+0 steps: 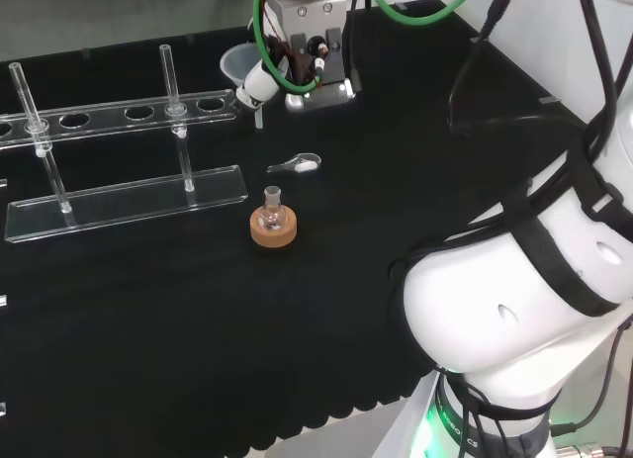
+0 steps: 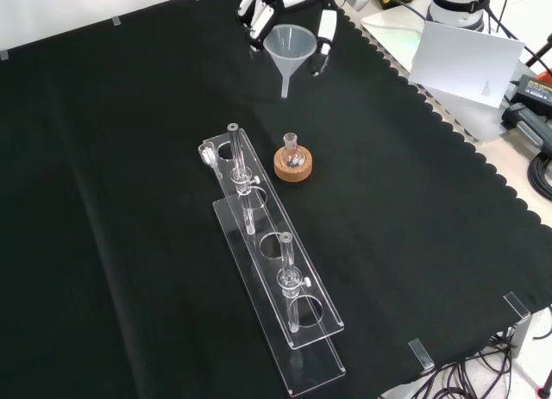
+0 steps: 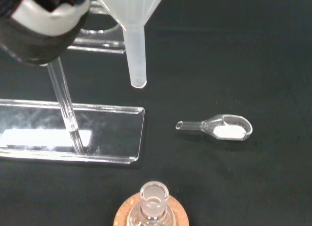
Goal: Place the funnel on the round-bottom flask.
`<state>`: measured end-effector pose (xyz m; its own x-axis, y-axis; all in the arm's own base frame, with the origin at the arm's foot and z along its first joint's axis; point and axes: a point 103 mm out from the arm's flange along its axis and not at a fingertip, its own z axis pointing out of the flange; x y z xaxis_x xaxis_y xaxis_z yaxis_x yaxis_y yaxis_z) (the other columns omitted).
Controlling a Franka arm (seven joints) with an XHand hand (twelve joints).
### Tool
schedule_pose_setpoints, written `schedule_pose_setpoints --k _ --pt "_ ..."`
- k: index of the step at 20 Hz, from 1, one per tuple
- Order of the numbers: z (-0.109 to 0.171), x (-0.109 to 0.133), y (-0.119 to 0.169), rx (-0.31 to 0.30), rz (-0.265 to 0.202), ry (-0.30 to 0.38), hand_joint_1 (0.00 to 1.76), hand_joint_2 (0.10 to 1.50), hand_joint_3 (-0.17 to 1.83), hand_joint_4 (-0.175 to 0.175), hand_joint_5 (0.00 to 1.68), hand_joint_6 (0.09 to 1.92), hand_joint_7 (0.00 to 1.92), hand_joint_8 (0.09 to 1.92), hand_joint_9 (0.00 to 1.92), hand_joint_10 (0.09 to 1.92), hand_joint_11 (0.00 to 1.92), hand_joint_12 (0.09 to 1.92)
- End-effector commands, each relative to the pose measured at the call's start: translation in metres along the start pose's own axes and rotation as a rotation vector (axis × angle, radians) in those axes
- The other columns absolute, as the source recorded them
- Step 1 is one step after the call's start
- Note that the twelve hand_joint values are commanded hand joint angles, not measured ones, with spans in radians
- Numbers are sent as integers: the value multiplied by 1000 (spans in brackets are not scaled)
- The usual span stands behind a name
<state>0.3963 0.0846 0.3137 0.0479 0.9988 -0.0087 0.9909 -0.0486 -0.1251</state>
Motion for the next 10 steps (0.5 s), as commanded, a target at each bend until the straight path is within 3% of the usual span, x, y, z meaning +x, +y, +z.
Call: schedule_pose_setpoints --k 1,10 --pt "28 -2 3 43 6 -4 1017 1052 91 175 998 980 1011 914 1203 643 674 1245" --pt "65 -7 2 69 20 17 1016 1055 84 175 997 981 1013 914 1204 643 679 1243"
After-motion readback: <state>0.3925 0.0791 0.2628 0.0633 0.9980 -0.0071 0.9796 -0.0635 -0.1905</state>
